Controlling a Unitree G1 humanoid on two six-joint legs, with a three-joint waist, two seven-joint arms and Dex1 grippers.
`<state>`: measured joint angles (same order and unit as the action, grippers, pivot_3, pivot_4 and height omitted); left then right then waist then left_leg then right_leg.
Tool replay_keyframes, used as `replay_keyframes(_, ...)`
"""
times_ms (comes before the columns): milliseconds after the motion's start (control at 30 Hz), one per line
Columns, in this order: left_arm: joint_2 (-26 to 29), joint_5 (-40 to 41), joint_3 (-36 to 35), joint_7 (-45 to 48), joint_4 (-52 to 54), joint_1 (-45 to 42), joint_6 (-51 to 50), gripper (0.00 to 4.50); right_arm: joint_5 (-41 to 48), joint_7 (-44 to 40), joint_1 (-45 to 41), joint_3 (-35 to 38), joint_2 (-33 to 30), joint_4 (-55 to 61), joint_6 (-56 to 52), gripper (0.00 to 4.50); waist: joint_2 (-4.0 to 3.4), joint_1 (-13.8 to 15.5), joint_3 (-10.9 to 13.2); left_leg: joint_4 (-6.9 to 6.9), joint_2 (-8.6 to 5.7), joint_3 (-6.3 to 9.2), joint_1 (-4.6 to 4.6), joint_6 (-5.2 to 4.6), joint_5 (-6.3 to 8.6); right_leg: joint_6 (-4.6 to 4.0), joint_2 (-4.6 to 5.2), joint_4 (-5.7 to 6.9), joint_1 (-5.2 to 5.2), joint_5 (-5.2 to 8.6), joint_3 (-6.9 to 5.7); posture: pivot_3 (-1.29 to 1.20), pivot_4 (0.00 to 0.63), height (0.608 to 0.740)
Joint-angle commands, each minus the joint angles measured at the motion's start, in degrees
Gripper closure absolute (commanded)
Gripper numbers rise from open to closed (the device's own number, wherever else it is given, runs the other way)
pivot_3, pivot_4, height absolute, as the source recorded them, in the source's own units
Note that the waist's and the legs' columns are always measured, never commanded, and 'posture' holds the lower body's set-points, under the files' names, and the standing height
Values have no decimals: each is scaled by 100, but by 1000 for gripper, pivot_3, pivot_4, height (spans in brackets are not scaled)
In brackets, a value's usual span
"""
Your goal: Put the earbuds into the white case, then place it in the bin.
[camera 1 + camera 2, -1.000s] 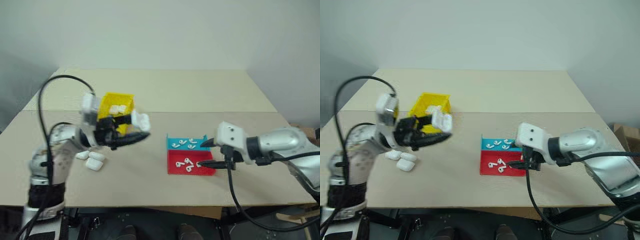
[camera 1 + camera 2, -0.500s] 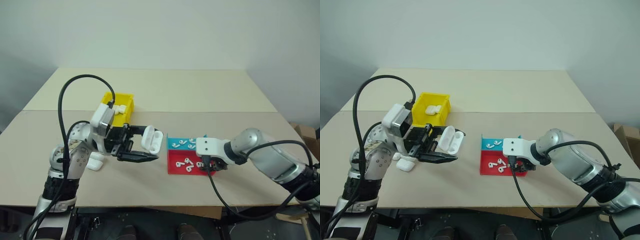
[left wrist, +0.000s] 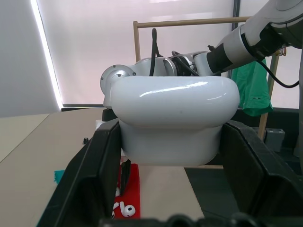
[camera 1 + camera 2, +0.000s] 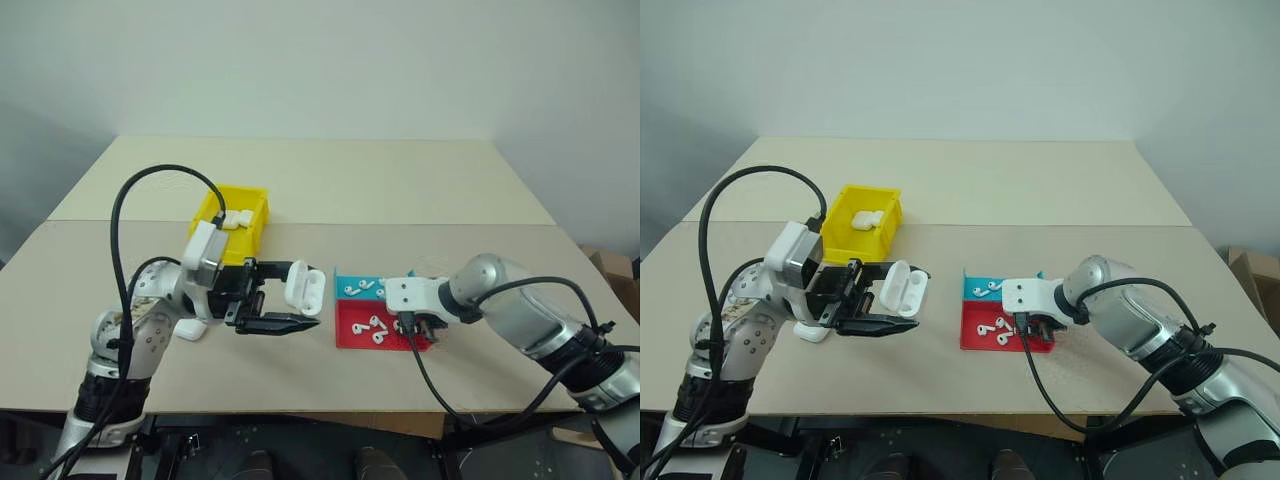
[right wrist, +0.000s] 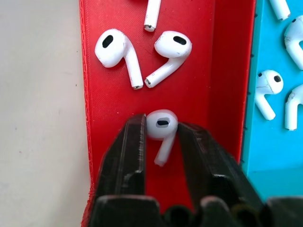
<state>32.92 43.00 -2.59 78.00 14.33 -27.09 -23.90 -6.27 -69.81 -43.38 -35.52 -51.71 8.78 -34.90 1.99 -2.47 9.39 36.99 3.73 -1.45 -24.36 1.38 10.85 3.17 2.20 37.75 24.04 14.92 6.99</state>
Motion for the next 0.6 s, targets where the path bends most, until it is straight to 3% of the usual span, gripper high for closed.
replay_keyframes(33, 49, 185, -143, -67, 165, -75, 6, 1708, -100, -109, 108, 140, -17, 121, 62, 3878, 0, 0, 0, 0, 0, 0, 0, 0, 0, 0, 0, 0, -1, 0, 0, 0, 150, 740)
replay_keyframes(233, 122, 329, -135, -130, 182, -114, -150, 1708, 211, 87, 197, 849, 133, 444, -538, 3878, 0, -4, 0, 0, 0, 0, -1, 0, 0, 0, 0, 0, 0, 0, 0, 0, 150, 740)
replay_keyframes(333, 147, 538, -173, -216, 206, -145, -358, 1708, 1217, 213, 262, 2245, 435, 1090, -1622, 3878, 1, -5, 1, -1, 0, 1, -3, 0, 0, 0, 0, 2, 3, 0, 0, 0, 150, 740)
replay_keyframes(400, 161, 560, -163, -327, 207, -191, -456, 1708, 1947, 511, 392, 3404, 925, 1572, -2307, 3878, 1, -2, 1, -2, 0, 3, -3, 0, 0, 0, -1, 3, 3, 0, 1, 0, 150, 740)
replay_keyframes(467, 104, 611, -158, -504, 174, -272, -564, 1708, 2530, 918, 754, 4487, 1555, 2083, -2208, 3878, 3, 20, -1, -2, 1, 13, -2, 0, 0, 0, -3, 1, -4, 0, -7, 0, 150, 740)
replay_keyframes(600, 1, 561, -40, -579, 15, -475, -621, 1708, 3832, 2224, 804, 6007, 3232, 2733, -2755, 3878, 2, 34, 0, -2, 0, 32, -2, 1, 0, 0, -3, -11, -23, 0, -27, 0, 150, 740)
